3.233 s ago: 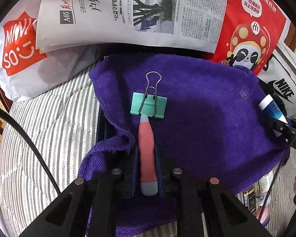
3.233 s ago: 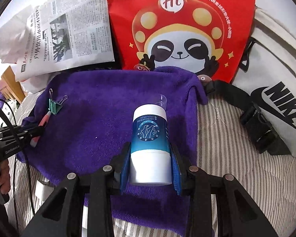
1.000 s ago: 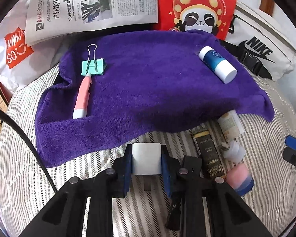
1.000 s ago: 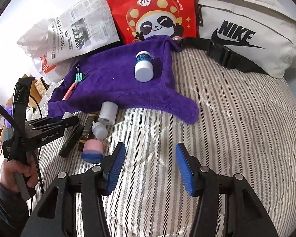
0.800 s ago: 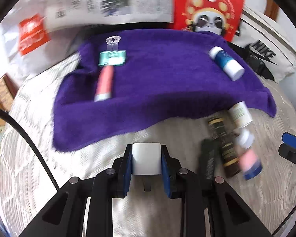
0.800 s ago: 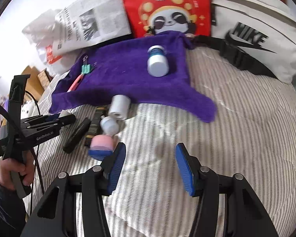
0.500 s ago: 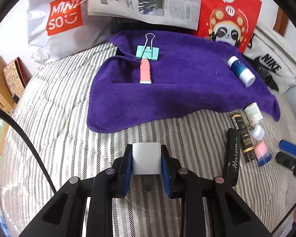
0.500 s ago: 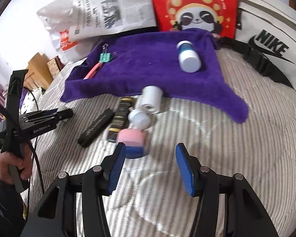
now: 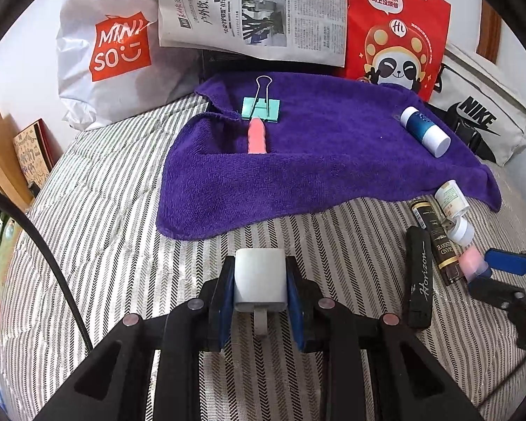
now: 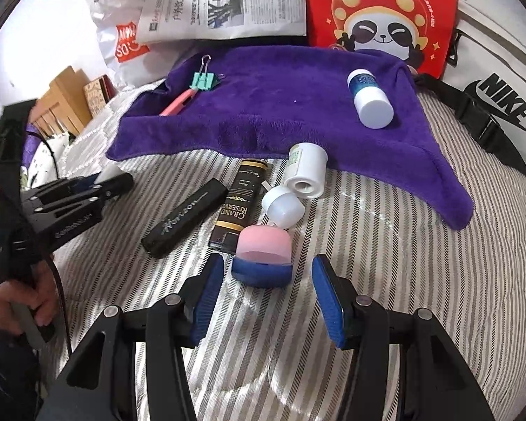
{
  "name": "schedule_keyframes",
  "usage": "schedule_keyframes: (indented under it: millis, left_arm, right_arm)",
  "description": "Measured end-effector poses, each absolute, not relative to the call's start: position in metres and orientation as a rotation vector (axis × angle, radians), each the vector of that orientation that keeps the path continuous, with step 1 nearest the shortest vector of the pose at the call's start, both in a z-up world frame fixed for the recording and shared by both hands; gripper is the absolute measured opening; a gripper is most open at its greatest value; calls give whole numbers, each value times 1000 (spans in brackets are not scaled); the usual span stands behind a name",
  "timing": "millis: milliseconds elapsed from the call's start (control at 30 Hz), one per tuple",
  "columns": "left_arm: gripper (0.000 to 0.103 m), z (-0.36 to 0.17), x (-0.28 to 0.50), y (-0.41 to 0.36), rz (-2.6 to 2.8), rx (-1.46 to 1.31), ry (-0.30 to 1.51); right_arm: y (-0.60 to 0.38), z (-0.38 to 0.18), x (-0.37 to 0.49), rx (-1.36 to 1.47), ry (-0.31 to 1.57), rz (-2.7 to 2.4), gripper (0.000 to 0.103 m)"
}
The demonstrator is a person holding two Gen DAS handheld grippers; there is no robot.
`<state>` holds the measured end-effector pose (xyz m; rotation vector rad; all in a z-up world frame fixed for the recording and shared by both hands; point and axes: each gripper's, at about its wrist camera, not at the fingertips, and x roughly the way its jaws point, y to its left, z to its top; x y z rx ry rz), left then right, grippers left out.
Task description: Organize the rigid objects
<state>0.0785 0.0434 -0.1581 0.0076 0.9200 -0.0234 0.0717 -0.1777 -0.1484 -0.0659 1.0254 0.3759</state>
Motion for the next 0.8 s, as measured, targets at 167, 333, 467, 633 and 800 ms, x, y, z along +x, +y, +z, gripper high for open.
schedule_keyframes:
  millis: [167, 333, 467, 633, 800]
  left_arm:
    - [26, -158, 77, 44, -28, -4, 920]
    - [26, -158, 77, 44, -28, -3, 920]
    - [26, -158, 77, 44, -28, -5, 920]
    - [26, -158, 78, 44, -28, -3, 920]
    - [26, -158, 78, 44, -27, -1, 920]
  right_arm:
    - [-170, -156, 71, -133, 988, 343, 37]
    - [-178, -151, 62, -228, 990, 331, 36]
    - [-197, -153, 55, -230, 975, 304, 36]
    - [-205, -158, 50, -150, 927, 305, 37]
    - [-205, -161, 45, -139, 883, 291, 39]
